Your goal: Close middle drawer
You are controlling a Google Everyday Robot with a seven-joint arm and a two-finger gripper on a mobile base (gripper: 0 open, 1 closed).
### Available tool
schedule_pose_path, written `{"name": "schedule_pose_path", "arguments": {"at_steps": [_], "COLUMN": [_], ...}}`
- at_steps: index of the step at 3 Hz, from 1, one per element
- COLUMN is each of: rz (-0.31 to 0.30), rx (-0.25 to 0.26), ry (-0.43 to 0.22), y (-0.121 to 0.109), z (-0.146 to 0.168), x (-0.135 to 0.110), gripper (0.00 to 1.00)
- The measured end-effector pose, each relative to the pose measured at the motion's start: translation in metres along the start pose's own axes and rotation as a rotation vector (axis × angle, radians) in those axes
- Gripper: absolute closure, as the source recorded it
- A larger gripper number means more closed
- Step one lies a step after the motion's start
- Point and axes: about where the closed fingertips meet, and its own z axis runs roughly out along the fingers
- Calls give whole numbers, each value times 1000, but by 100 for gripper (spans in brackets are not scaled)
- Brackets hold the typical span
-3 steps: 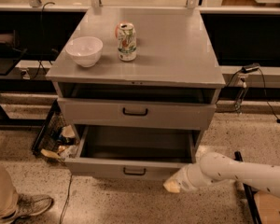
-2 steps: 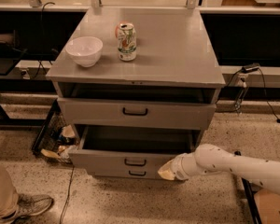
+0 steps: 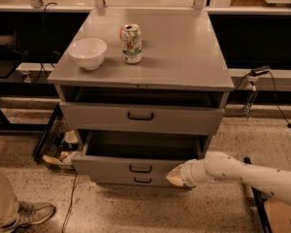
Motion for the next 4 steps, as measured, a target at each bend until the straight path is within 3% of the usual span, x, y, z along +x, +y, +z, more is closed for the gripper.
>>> {"name": "schedule_pose_path", "arguments": {"at_steps": [1,2,3,4], "rz": [-79,-80,-136,-149], "rx": [45,45,76,84], "ry": [-8,-8,-27,-33], "y": [-31,-30,-59,-64], "z": [5,5,9,9], "x": [2,3,-12,-16], "gripper": [100,100,100,100]}}
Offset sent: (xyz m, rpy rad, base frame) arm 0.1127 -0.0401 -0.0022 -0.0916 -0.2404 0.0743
